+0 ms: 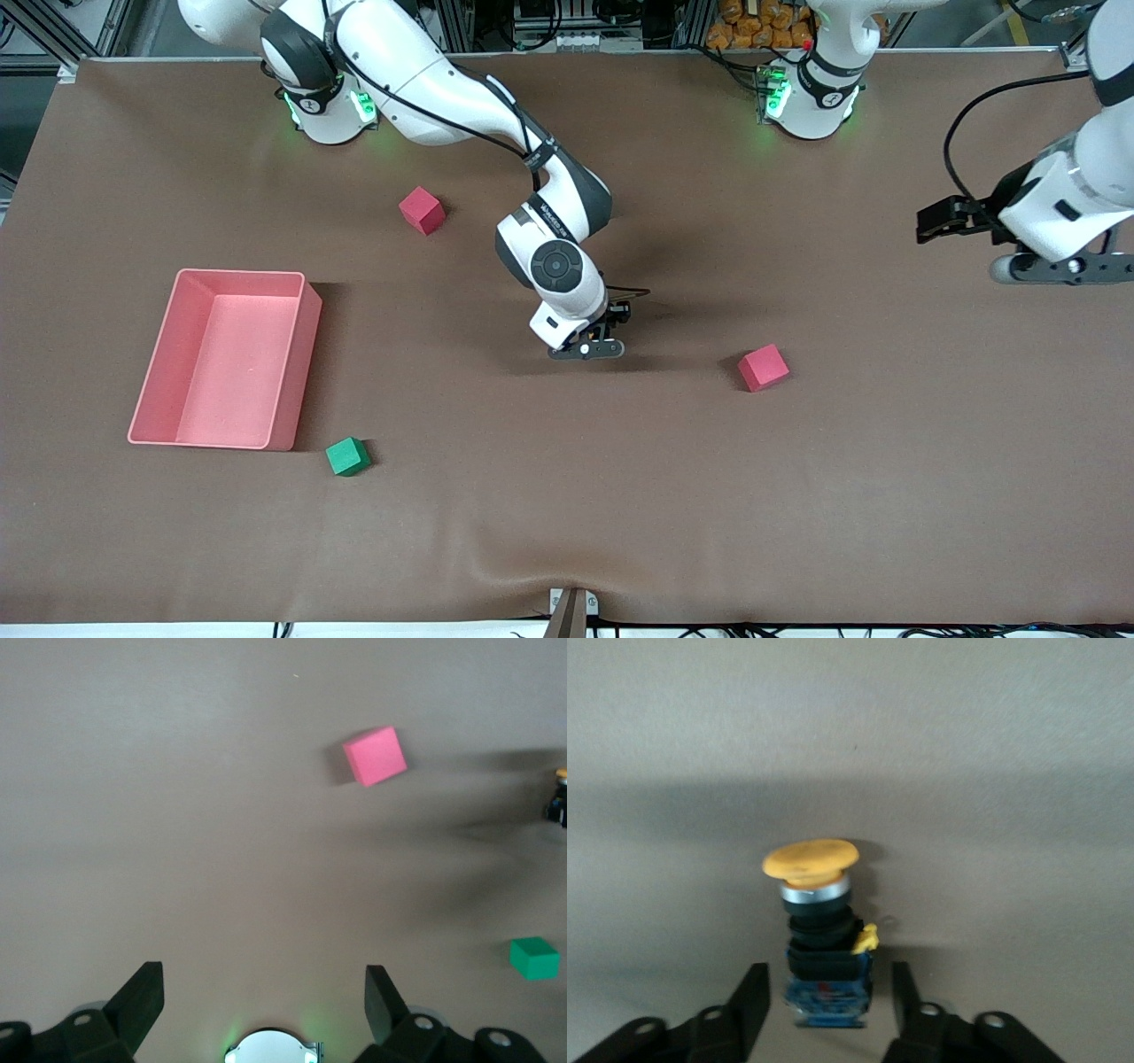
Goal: Place and upright button with both arms
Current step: 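Carry the button to mid-table and set it down while the left gripper approaches, then grasp the button with the left gripper while the right gripper withdraws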
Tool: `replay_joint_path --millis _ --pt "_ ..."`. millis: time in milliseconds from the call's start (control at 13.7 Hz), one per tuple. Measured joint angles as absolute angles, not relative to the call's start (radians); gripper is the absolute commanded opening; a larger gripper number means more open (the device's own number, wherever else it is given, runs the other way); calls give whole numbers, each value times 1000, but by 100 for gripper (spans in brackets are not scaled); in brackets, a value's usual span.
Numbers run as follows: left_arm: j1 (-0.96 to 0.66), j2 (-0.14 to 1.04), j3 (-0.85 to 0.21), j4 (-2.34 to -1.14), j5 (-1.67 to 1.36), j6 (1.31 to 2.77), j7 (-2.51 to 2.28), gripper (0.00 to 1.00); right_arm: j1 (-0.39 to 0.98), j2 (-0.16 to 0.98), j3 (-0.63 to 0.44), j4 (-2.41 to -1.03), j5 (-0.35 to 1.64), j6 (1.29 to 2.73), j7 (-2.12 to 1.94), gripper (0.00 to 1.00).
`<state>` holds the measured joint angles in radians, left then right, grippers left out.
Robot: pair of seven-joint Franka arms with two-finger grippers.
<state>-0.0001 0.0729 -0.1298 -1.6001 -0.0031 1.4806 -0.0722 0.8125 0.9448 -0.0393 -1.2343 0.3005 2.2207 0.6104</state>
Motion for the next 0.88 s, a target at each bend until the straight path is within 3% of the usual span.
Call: replay_joint_path --millis 293,585,878 --pt "-120 193 -137 -1574 -18 1494 -144 100 771 906 -63 -1210 289 2110 612 100" --pt "-218 341 -139 -1514 -71 1498 -242 100 631 774 -87 -1231 264 1915 488 100" --pt "-338 514 -140 -1386 -72 1589 -371 100 493 519 -95 -1464 115 1889 316 100"
